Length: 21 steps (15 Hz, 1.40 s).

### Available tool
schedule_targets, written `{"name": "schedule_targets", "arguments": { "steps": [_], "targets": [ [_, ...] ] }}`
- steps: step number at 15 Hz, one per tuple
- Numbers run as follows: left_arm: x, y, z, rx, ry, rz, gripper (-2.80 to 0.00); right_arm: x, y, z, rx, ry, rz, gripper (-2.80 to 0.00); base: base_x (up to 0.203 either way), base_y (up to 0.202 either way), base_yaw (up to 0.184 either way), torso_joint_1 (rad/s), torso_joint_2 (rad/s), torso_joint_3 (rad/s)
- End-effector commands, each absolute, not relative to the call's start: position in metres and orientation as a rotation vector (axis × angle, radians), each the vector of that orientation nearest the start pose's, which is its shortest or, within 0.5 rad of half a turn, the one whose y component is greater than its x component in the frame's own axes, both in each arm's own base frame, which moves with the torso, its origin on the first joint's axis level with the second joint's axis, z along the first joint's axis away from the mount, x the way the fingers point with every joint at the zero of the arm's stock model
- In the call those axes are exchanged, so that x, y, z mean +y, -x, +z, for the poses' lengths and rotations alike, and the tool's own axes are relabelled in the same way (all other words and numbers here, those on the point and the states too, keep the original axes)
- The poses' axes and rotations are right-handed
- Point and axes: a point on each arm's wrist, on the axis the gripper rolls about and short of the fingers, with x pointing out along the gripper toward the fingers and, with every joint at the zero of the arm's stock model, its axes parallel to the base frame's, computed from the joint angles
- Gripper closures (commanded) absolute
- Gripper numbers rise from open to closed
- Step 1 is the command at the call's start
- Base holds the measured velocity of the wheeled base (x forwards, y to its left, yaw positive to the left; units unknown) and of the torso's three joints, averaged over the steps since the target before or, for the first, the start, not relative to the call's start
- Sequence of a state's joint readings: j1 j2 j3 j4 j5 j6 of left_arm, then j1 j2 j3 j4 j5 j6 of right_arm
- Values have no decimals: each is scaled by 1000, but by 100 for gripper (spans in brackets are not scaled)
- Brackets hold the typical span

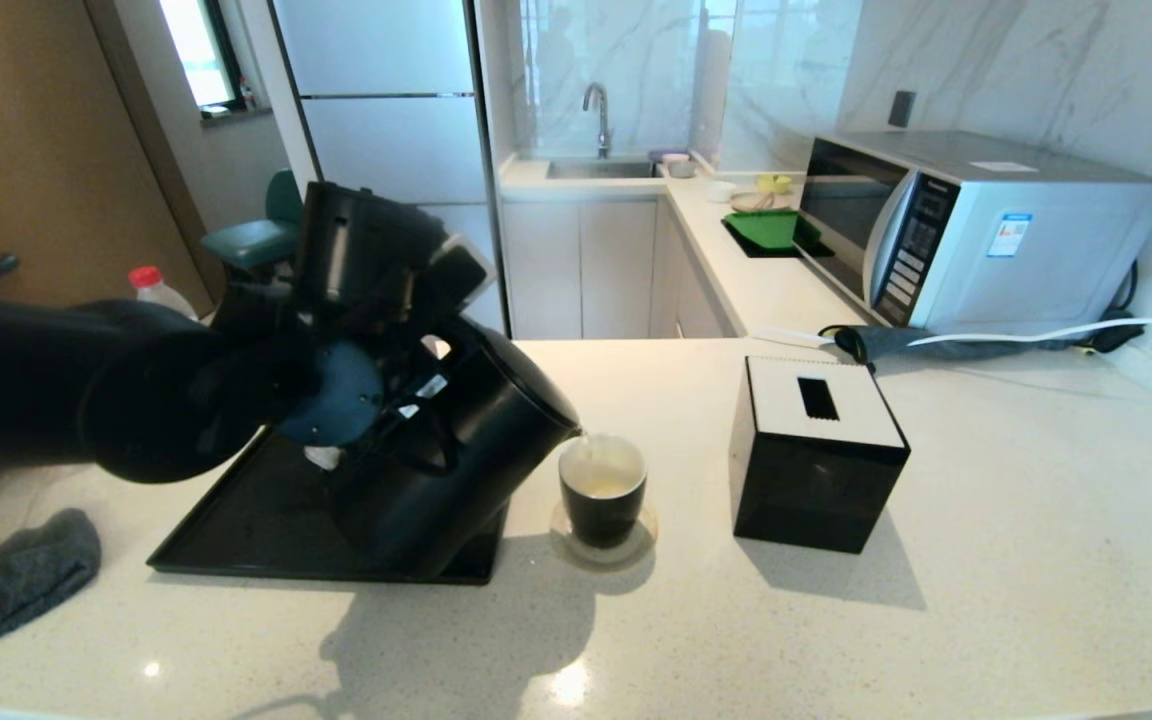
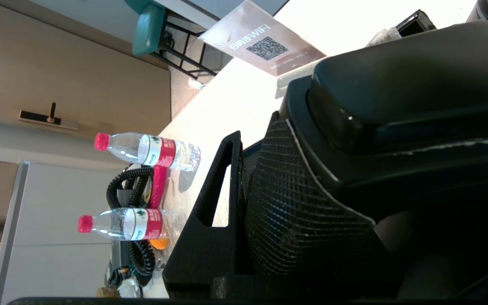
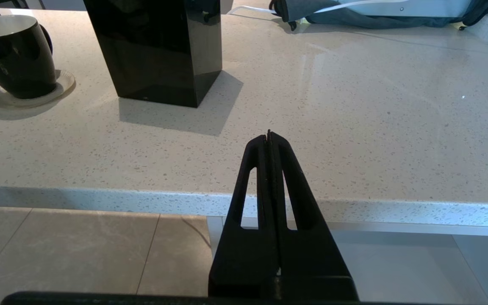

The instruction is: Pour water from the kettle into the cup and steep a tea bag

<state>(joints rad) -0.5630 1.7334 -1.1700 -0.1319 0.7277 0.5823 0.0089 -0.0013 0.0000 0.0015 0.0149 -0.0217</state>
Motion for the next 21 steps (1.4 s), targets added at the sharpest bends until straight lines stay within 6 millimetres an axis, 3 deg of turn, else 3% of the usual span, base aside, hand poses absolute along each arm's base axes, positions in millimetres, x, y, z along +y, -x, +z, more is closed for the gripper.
{"name": "schedule_targets", "arguments": {
  "steps": [1, 21],
  "targets": [
    [-162, -282, 226, 387, -841, 58, 0, 0, 23, 75, 1, 21, 25, 0, 0, 0, 0, 0, 0, 0],
    [-171, -283, 225, 379, -863, 33, 0, 0, 23, 75, 1, 21, 25, 0, 0, 0, 0, 0, 0, 0]
  ]
}}
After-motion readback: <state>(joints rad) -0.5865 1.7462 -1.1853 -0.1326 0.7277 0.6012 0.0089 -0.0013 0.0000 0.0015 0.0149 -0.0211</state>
